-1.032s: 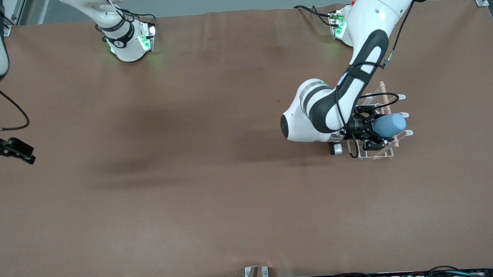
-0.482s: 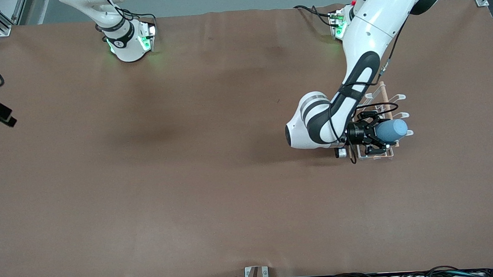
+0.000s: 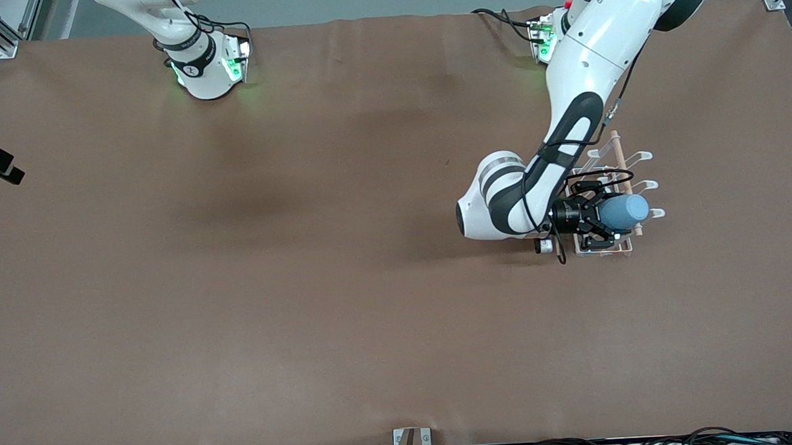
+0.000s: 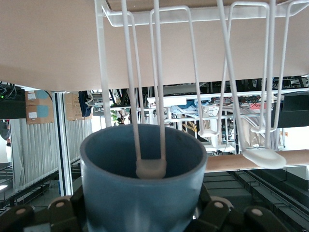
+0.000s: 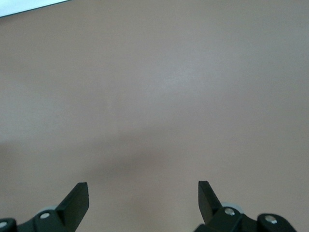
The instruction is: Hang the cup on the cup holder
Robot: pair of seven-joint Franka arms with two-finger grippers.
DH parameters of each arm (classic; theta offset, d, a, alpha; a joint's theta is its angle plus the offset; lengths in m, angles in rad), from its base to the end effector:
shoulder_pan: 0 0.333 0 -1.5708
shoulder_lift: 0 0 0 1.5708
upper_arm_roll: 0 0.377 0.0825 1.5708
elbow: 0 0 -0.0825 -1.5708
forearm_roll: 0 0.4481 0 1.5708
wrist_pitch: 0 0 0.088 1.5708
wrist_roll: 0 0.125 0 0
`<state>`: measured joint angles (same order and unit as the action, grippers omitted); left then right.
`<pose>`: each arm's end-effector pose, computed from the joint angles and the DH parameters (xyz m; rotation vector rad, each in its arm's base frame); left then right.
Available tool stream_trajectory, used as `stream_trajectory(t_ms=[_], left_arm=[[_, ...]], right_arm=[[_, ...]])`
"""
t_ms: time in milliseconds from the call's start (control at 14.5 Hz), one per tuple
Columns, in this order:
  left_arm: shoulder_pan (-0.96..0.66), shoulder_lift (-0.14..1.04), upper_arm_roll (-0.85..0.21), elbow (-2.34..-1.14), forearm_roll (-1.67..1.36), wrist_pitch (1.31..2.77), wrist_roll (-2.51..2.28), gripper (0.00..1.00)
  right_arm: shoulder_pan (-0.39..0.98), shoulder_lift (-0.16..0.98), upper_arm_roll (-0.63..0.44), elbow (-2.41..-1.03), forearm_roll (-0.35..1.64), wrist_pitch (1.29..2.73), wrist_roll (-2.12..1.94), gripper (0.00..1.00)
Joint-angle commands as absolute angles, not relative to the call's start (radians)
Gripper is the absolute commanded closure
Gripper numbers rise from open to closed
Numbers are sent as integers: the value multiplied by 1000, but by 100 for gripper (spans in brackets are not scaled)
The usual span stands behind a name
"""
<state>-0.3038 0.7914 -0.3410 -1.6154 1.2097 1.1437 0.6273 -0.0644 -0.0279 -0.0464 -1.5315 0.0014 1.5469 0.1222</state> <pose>0.6304 -0.2550 0.1950 -1.2813 1.3381 1.1786 0.6031 -0.0674 0.7035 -3.1167 0.3647 -0.0679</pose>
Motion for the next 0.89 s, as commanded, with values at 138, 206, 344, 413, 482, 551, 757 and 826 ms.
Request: stream_trajectory(t_ms=[138, 206, 344, 413, 482, 551, 757, 826], left_arm=[[-298, 788, -345, -1595, 1216, 1126, 581, 0], [-301, 788, -345, -1591, 1218, 1124, 581, 0], [-302, 781, -345, -1589, 1216, 1126, 578, 0], [-302, 779, -345, -1589, 1216, 1124, 578, 0], [-301, 778, -347, -1589, 1215, 1124, 578, 0], [-301, 772, -347, -1586, 1209, 1124, 578, 0], [-299, 750, -348, -1505, 1155, 1124, 578, 0], [-299, 724, -348, -1494, 1123, 1124, 577, 0]], right_arm=[[-60, -29, -49, -1528, 0, 1546, 132, 0], [-58, -29, -49, -1528, -2, 1546, 132, 0], [-60, -29, -49, -1529, 0, 1546, 132, 0], [-61, -29, -48, -1528, 2, 1545, 132, 0], [-61, -29, -46, -1528, 2, 1545, 132, 0], [-61, -29, -46, -1528, 2, 1546, 132, 0], [-67, -29, -46, -1529, 2, 1543, 132, 0], [-67, -29, -46, -1529, 2, 1546, 132, 0]])
